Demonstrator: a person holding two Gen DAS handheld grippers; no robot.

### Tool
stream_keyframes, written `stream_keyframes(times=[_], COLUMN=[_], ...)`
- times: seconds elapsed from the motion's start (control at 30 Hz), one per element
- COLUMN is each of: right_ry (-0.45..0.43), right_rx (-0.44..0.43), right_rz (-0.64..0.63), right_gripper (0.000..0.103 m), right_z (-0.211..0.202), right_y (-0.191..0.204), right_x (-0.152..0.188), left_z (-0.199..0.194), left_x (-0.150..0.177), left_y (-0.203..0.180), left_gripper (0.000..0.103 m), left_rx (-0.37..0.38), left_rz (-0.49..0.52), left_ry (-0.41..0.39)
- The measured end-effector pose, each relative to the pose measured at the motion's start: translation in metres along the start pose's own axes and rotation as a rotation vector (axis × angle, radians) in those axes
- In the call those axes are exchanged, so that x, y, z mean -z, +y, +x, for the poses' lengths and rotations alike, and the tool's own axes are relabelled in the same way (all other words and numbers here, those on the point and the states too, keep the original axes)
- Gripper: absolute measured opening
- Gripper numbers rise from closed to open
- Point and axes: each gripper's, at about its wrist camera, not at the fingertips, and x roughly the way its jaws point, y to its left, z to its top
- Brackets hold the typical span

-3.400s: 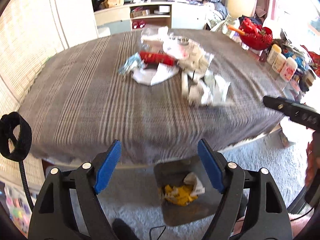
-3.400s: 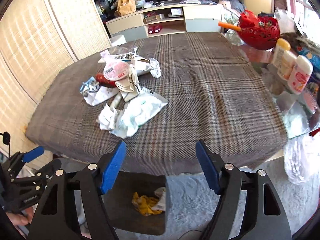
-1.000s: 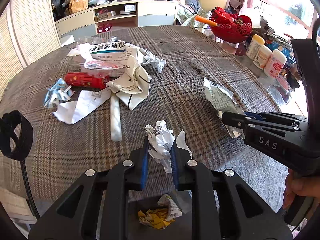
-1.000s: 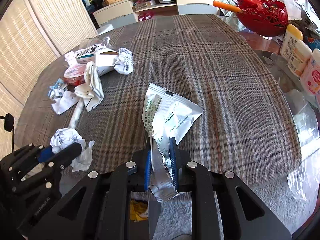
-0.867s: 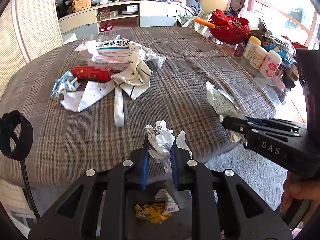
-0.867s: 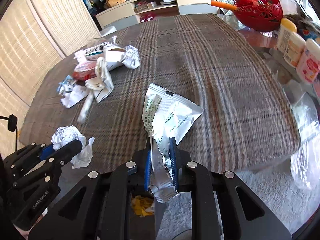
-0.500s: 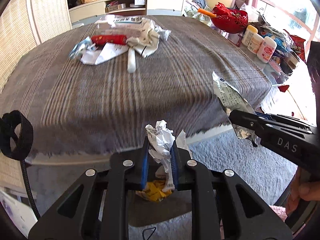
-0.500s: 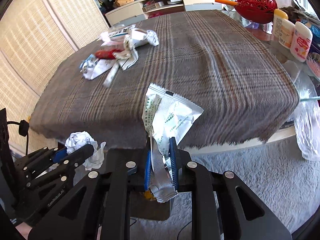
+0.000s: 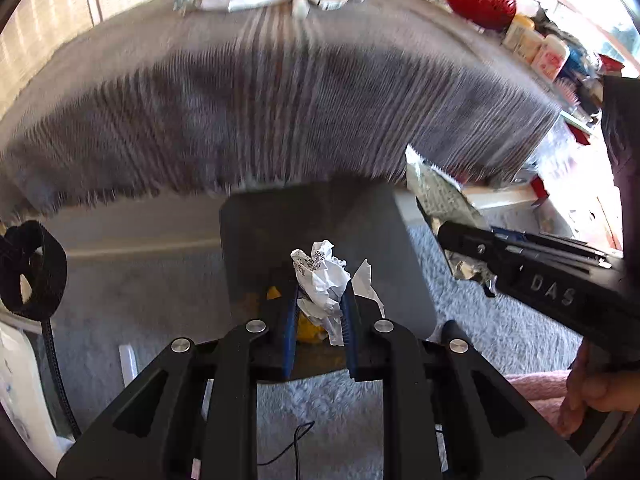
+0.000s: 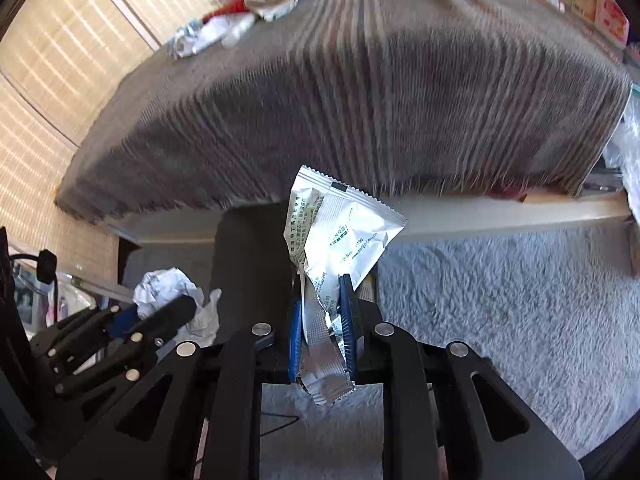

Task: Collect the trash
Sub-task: 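Move both tools over the grey bin and release the tissue and wrapper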

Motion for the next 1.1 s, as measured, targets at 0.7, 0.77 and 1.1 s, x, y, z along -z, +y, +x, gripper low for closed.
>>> stream_keyframes(times=[0.7, 0.77, 1.1], right_ry=[0.017, 0.007, -0.051], right_rx=[-0.031, -0.023, 0.028], right_rz=[0.004, 0.01, -0.003], right_gripper=[0.033, 0.047, 0.086], right_z=[0.031, 0.03, 0.018], right_y=[0.011, 0.01, 0.01], right_x=[0.003, 0.003, -0.001], left_z=[0.022, 0.019, 0.013], left_x=[0.019, 0.017, 0.014], left_y=[0.016, 0.018, 0.027], left_gripper=[0.039, 0.041, 0.066], left_rx=[-0.031, -0.032, -0.042], left_rz=[-0.017, -0.024, -0.048], left_ry=[0.04, 0.038, 0.033])
